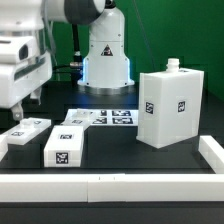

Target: Assemble cabinet

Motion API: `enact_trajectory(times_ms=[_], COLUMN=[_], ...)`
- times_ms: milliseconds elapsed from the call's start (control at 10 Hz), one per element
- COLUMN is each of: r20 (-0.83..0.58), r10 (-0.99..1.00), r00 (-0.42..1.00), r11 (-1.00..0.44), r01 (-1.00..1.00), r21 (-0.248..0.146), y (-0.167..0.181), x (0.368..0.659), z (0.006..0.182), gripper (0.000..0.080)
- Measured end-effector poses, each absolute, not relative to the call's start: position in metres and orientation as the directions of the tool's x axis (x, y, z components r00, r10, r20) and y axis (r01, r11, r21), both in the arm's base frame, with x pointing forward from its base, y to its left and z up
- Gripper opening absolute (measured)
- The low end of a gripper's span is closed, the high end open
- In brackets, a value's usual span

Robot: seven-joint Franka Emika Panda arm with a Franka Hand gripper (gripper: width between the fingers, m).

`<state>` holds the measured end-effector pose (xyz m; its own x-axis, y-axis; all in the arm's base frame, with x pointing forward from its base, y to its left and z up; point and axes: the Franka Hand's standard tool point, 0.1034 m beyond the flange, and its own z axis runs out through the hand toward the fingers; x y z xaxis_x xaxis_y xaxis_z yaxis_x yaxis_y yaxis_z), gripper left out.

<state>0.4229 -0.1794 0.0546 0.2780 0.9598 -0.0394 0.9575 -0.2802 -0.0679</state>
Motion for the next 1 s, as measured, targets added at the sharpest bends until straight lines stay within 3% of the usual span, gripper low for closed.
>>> enact_trajectory(times_ms=[100, 200, 300, 400, 900, 1000], r20=[-0.048, -0.057, -0.058, -0.051, -0.051, -0.054], r10=[0.949, 0.928, 0.905, 0.9, 0.904, 0.858], r00=[0.312, 0.369, 0.421, 0.434, 0.425, 0.511], r11=[-0.314, -0.372, -0.423, -0.434, -0.425, -0.512], r01=[0.947, 0.927, 0.906, 0.901, 0.905, 0.859], r21=[-0.059, -0.053, -0.025, 0.006, -0.002, -0.005], y=[-0.168, -0.154, -0.138, -0.127, -0.125, -0.112], x=[0.429, 0.435, 0.444, 0.446, 0.444, 0.445], z=[0.074, 0.092, 0.109, 0.116, 0.112, 0.12], gripper=[0.0712, 0.0712, 0.0781, 0.0794, 0.0795, 0.0795])
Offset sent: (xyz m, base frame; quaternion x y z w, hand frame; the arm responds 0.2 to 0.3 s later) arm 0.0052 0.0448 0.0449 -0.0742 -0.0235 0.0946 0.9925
